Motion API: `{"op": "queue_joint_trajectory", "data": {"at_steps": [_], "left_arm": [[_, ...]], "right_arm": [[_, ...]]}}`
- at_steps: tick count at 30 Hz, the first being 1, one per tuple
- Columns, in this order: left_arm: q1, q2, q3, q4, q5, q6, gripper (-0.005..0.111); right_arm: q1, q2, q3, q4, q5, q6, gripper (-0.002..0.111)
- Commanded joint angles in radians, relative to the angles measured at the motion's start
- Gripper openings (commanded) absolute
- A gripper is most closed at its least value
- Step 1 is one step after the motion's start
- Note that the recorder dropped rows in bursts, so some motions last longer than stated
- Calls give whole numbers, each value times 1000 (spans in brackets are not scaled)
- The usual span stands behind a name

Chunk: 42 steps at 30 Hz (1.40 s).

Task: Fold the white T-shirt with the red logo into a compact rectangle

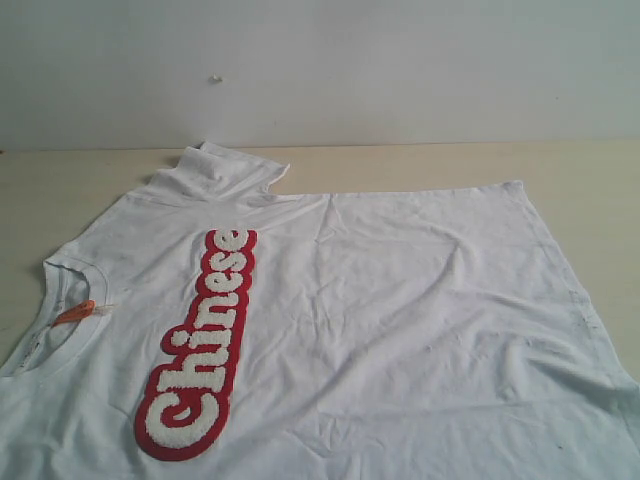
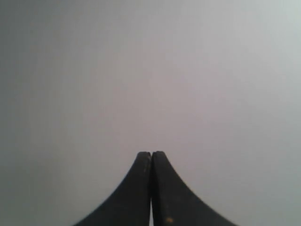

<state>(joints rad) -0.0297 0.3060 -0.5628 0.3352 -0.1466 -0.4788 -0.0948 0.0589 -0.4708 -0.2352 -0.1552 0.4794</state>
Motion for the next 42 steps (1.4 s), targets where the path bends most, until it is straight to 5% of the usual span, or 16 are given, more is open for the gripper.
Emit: {"op": "queue_joint_trajectory", "data": {"at_steps": [1,14,25,34,38,42], "left_arm": [[-14,179,-70,24,175,6,0],[-232,801,-265,-25,556,411,0],[-242,1088,-292,-87,643,643,0],[-242,1222,-404,-302,807,924,0],[-242,1274,-404,-335,880,1151,0],[-242,1316,-404,-353,986,1424,0]], "right_arm": [[-5,131,-69,-15,162,-84,0],[14,639,-139,-8,323,-271,0],[14,960,-216,42,439,-428,0],[14,1081,-294,551,553,-1006,0],[14,1121,-294,788,632,-1338,0],[80,1179,-294,821,676,-1481,0]]}}
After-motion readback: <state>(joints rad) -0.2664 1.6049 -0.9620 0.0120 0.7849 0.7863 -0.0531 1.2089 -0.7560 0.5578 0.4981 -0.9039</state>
